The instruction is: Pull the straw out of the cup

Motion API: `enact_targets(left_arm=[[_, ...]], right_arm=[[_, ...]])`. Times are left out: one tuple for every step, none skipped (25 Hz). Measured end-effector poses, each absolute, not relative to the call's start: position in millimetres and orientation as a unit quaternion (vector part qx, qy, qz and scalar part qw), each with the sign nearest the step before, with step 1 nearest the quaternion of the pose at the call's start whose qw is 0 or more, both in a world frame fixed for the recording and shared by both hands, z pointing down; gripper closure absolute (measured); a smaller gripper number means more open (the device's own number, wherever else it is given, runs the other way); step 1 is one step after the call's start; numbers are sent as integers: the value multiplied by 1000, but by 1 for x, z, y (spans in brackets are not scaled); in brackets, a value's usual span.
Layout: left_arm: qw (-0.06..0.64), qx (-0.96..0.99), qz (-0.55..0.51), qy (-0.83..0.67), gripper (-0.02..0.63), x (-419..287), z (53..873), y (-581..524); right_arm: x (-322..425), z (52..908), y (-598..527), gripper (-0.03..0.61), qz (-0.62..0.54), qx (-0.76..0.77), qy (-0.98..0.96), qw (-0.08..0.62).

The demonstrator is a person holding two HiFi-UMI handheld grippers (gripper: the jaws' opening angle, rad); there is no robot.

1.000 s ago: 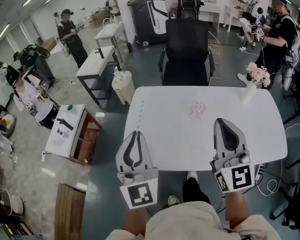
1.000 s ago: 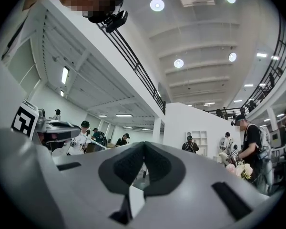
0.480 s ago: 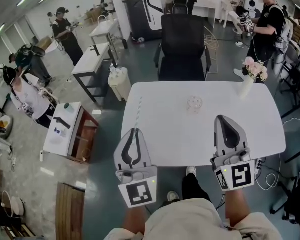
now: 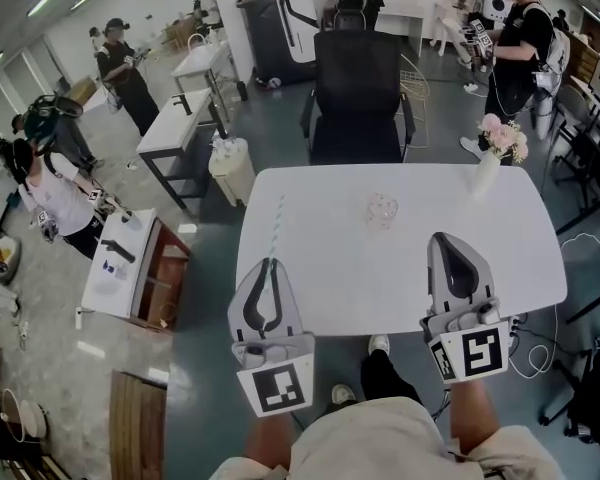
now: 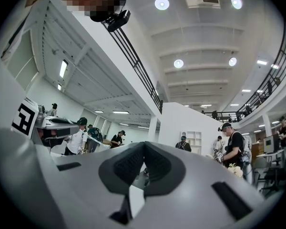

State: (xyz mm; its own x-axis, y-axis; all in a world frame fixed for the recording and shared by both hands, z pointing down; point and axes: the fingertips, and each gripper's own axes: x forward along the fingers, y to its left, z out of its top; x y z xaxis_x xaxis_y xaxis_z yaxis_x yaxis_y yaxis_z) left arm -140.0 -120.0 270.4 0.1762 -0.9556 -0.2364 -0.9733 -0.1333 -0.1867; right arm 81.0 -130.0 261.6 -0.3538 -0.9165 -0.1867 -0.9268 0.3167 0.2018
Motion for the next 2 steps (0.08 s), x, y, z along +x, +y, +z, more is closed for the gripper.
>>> enact_targets(left_arm=[[149, -752, 30, 641, 591, -139, 271, -120], [149, -752, 31, 641, 591, -139, 271, -121]], right_arm=[[82, 262, -130, 578, 138, -568, 811, 19], [83, 262, -131, 578, 138, -569, 811, 18]])
